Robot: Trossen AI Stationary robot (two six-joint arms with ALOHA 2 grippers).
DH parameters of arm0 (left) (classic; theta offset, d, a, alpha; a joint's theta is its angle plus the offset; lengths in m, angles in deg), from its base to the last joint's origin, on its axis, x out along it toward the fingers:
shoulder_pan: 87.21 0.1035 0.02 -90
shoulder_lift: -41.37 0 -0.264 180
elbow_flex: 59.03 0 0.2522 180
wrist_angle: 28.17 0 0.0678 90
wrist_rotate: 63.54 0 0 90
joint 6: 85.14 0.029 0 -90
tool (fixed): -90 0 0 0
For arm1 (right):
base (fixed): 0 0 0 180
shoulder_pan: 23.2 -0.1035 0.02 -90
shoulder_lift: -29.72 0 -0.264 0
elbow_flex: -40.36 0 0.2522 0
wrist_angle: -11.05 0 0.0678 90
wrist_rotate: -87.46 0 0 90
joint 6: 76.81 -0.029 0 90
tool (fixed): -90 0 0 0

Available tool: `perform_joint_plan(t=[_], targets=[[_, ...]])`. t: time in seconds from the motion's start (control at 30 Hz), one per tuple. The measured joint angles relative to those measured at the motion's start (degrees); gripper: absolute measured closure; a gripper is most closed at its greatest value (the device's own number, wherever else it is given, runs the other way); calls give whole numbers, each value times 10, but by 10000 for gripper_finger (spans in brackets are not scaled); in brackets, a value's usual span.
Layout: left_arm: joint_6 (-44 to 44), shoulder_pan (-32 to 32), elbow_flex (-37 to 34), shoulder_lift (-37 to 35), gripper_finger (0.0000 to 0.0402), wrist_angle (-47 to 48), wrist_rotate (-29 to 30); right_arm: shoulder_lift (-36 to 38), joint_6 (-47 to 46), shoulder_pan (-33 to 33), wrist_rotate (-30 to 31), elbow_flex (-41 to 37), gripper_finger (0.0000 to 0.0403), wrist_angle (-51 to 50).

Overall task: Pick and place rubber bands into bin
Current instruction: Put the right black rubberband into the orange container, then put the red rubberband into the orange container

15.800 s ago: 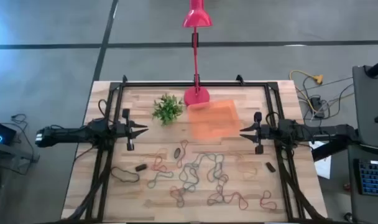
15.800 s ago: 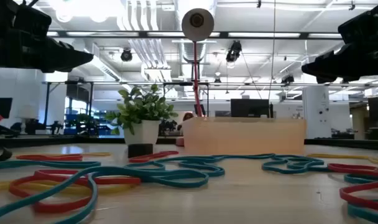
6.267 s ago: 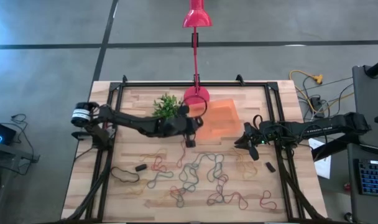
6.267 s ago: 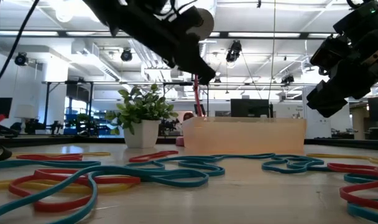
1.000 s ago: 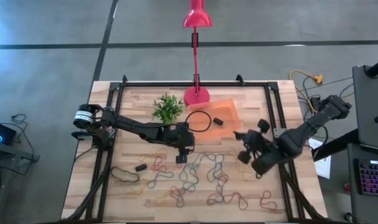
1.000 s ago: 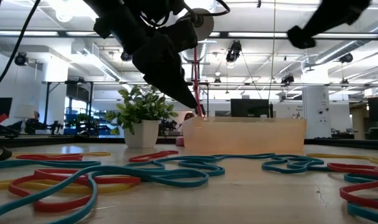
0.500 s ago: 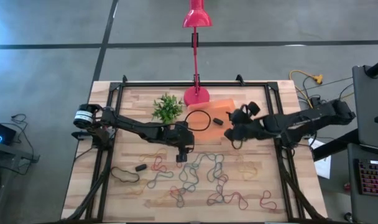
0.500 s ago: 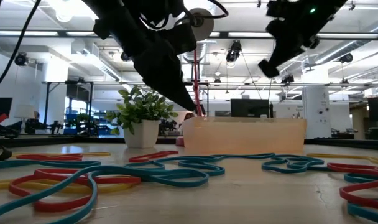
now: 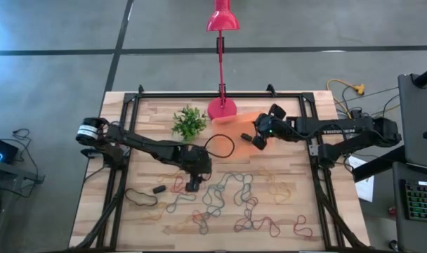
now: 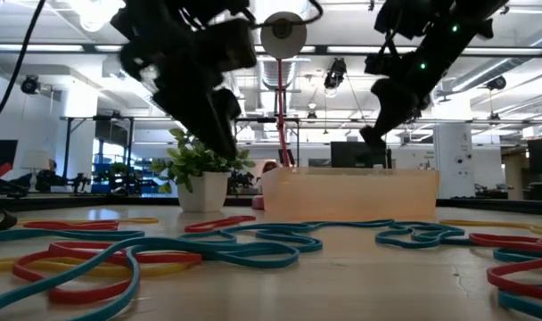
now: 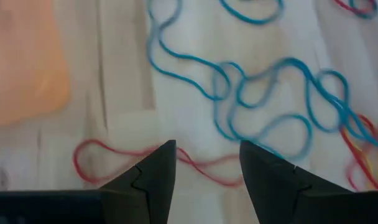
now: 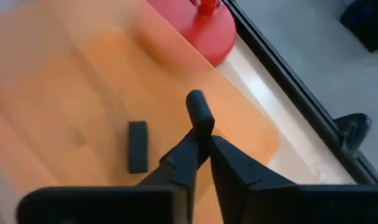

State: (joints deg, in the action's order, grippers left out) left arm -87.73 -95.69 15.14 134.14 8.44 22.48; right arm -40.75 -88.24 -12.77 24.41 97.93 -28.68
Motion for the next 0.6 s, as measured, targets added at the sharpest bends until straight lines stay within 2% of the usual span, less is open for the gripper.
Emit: perform_joint_plan(t=[0.23, 0.4, 0.6], targets=[[5, -9, -2, -4, 240, -15, 3, 0, 28, 20, -2, -6, 287, 31], [-140, -6, -5, 20, 240, -33, 40, 5, 23, 18, -10, -4, 246, 35], [-296, -7, -8, 45, 240, -30, 88, 14, 15, -2, -35, -3, 226, 44]])
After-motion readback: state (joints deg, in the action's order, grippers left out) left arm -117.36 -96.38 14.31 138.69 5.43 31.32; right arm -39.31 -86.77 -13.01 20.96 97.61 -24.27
